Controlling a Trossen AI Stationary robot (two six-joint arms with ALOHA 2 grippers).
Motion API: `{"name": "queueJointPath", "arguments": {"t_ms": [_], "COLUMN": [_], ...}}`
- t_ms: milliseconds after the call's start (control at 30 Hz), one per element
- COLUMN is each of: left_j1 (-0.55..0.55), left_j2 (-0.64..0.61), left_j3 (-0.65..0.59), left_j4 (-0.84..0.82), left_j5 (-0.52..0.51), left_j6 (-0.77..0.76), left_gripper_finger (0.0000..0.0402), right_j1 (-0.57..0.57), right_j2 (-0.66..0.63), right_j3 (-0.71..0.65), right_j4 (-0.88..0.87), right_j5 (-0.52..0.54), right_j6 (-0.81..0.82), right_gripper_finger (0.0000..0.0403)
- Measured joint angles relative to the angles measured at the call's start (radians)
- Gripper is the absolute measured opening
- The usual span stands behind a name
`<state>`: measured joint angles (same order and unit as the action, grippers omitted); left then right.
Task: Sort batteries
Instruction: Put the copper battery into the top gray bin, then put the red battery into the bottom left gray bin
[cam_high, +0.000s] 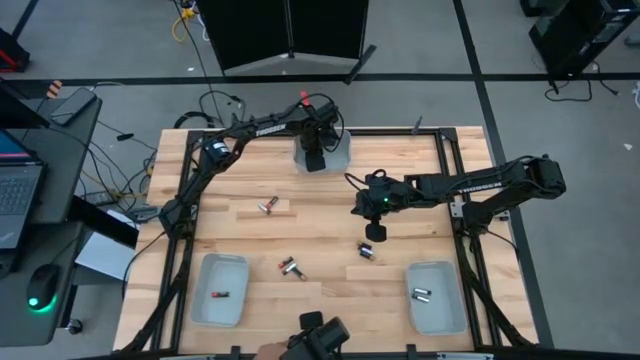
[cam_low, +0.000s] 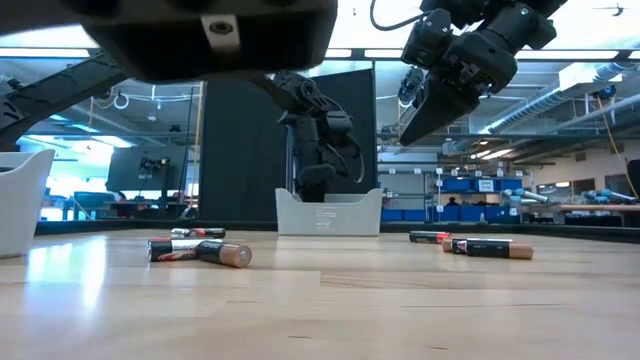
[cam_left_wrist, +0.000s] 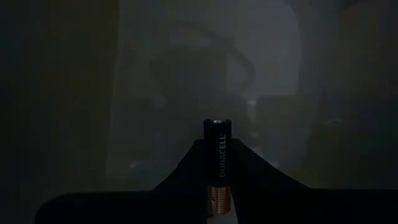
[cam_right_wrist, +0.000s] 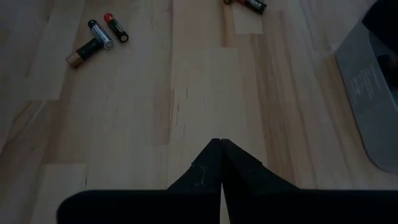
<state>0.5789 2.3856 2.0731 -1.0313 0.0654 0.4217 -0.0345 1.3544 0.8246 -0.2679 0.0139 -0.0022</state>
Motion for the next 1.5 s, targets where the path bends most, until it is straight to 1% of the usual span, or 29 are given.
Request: {"name": "queueJointPath", "arguments": {"t_ms": [100, 333, 400, 500, 767, 933, 1067, 1233, 1367, 1500], "left_j1": [0.000, -0.005, -0.005, -0.006, -0.006, -0.007, -0.016, -0.047, -0.078, -0.101], "left_j2": [0.000, 0.000, 0.000, -0.001, -0.026, -0.087, -0.124, -0.138, -0.138, -0.138], "left_j3": [0.000, 0.000, 0.000, 0.000, -0.001, -0.001, -0.001, -0.002, -0.002, -0.002], "left_j4": [0.011, 0.017, 0.017, 0.023, 0.057, 0.085, 0.170, 0.309, 0.400, 0.445], "left_j5": [-0.002, -0.013, -0.013, -0.013, -0.003, 0.046, 0.096, 0.157, 0.157, 0.137], "left_j6": [-0.006, -0.017, -0.019, -0.031, -0.046, -0.059, -0.103, -0.140, -0.168, -0.191], "left_gripper_finger": [0.0049, 0.0148, 0.0166, 0.0178, 0.0181, 0.0181, 0.0167, 0.0145, 0.0134, 0.0127], "right_j1": [0.000, 0.000, 0.000, 0.000, 0.000, 0.000, 0.000, 0.001, 0.004, 0.008], "right_j2": [0.000, 0.000, 0.000, 0.000, 0.000, 0.000, 0.000, 0.000, 0.000, 0.000], "right_j3": [0.000, 0.000, 0.000, 0.000, 0.000, 0.000, 0.000, 0.000, 0.000, 0.000], "right_j4": [0.000, -0.001, -0.002, -0.002, -0.003, -0.003, -0.002, -0.003, -0.004, -0.017], "right_j5": [0.000, 0.000, 0.000, 0.000, 0.000, 0.000, 0.000, 0.000, 0.000, 0.000], "right_j6": [0.002, 0.010, 0.010, 0.010, 0.011, 0.011, 0.013, 0.036, 0.053, 0.059], "right_gripper_finger": [0.0014, 0.0023, 0.0026, 0.0028, 0.0030, 0.0030, 0.0030, 0.0030, 0.0030, 0.0029]}}
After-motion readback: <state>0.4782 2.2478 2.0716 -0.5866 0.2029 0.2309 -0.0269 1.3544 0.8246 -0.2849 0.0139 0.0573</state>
